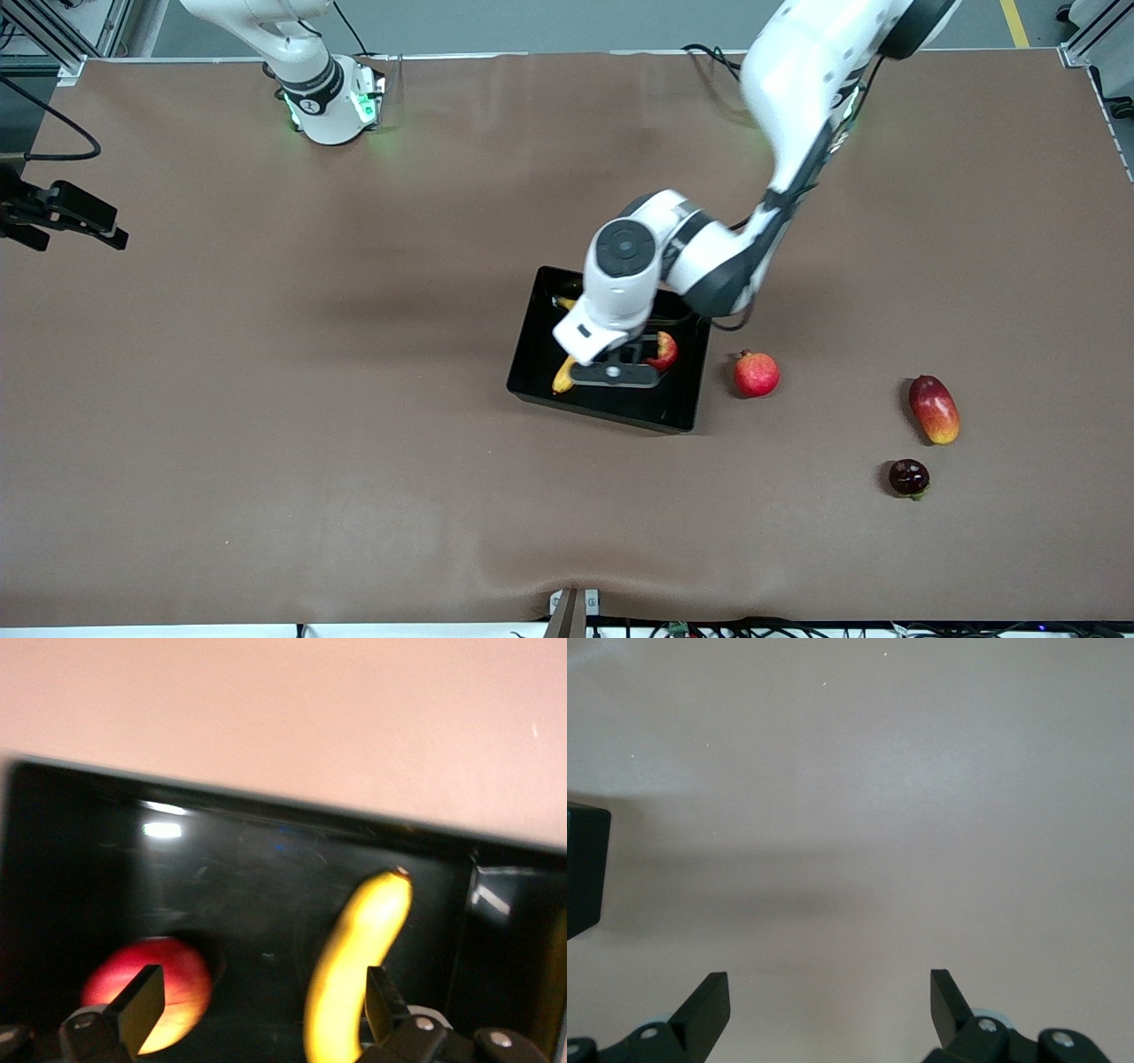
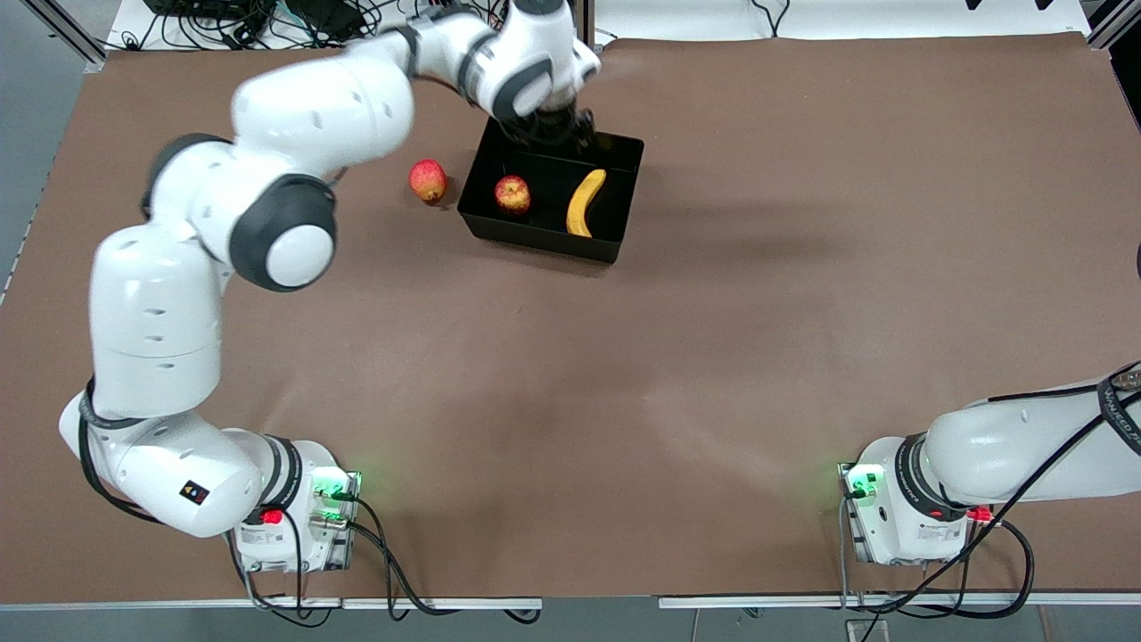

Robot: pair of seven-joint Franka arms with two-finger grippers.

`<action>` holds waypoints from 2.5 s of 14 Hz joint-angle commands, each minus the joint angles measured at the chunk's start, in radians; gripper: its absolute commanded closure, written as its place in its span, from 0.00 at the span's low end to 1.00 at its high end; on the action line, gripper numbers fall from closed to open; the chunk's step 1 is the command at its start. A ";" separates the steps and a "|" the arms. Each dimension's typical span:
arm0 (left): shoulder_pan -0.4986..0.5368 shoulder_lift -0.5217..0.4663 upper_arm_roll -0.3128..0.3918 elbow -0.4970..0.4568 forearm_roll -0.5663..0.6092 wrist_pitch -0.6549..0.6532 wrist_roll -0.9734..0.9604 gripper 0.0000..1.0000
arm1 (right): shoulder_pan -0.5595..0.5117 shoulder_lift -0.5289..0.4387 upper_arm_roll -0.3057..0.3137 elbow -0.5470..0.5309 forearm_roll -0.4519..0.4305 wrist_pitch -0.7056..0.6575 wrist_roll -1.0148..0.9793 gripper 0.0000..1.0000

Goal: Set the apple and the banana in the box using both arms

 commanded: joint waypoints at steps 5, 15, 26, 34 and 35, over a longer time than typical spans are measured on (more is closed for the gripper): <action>0.185 -0.210 -0.003 -0.041 0.022 -0.218 0.051 0.00 | -0.005 0.001 0.003 -0.005 -0.010 -0.003 -0.011 0.00; 0.471 -0.526 -0.017 -0.195 -0.053 -0.413 0.405 0.00 | -0.010 0.001 0.002 -0.004 -0.010 -0.006 -0.011 0.00; 0.572 -0.815 -0.006 -0.386 -0.173 -0.477 0.494 0.00 | -0.013 0.001 0.002 -0.002 -0.011 -0.005 -0.011 0.00; 0.591 -0.815 0.004 -0.323 -0.170 -0.560 0.618 0.00 | -0.030 -0.004 0.000 -0.001 -0.011 -0.011 -0.011 0.00; 0.591 -0.813 0.003 -0.320 -0.172 -0.563 0.617 0.00 | -0.033 -0.004 0.000 -0.001 -0.011 -0.011 -0.011 0.00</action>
